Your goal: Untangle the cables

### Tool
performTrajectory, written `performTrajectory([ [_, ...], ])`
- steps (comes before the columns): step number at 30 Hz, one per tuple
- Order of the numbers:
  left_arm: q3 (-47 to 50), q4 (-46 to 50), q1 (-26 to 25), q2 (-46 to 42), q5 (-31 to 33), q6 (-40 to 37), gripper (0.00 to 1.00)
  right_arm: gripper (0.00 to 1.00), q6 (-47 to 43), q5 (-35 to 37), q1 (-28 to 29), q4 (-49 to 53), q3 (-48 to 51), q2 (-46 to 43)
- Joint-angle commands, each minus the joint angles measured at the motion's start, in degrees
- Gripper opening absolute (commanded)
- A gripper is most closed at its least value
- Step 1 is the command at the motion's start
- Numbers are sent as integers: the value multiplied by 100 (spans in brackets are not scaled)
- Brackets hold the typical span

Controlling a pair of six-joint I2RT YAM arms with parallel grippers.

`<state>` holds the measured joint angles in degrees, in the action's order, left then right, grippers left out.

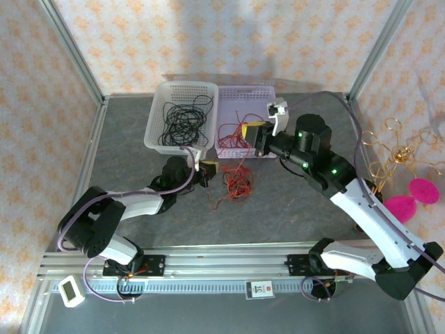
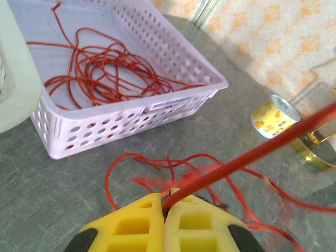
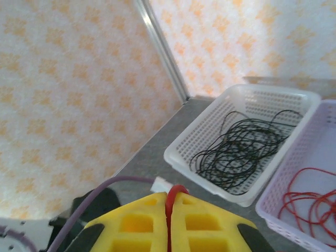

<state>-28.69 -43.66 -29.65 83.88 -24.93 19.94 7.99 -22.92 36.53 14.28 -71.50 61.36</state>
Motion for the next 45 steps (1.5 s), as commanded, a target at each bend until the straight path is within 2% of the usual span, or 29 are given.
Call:
performTrajectory([
  [1, 257, -18, 20, -112, 259, 187, 0, 5, -171, 773, -32, -451, -543, -243],
  [7, 371, -64, 18, -92, 271, 273, 0, 1, -319, 1412, -32, -652, -992, -206],
  [12, 451, -134, 20, -120, 271, 382, 0, 0, -443, 1446, -32, -851, -1344, -83],
  [15, 433, -101, 20, -403, 234, 494, 0, 0, -648, 1476, -32, -893, -1436, 111],
  [19, -56, 588, 13, -1072, 367, 477, 0, 0, -979, 1647, -32, -1131, -1239, 401],
  [20, -283, 789, 19, -1237, 418, 429, 3, 0, -1060, 1698, -32, -1220, -1195, 504],
  [22, -642, 1231, 20, -1475, 531, 332, 44, 0, -1195, 1848, -54, -1431, -1151, 744],
  [23, -807, 1436, 17, -1565, 589, 290, 56, 0, -1257, 1890, -80, -1543, -1148, 890],
  [24, -931, 1623, 12, -1645, 647, 244, 60, 0, -1303, 1924, -122, -1645, -1199, 1039],
  [28, -1073, 2084, 17, -1905, 571, 195, 63, 0, -1361, 1888, -341, -1736, -1603, 1664],
  [31, -869, 2322, 19, -2183, 474, 271, 69, 0, -1228, 1826, -647, -1769, -1942, 2158],
  [37, -195, 2797, 7, -2930, 463, 450, 62, 0, -758, 1252, -1068, -1806, -2442, 3179],
  [45, 191, 3147, 12, -3367, 468, 571, 60, 3, -136, 1276, -1172, -1815, -2484, 4381],
])
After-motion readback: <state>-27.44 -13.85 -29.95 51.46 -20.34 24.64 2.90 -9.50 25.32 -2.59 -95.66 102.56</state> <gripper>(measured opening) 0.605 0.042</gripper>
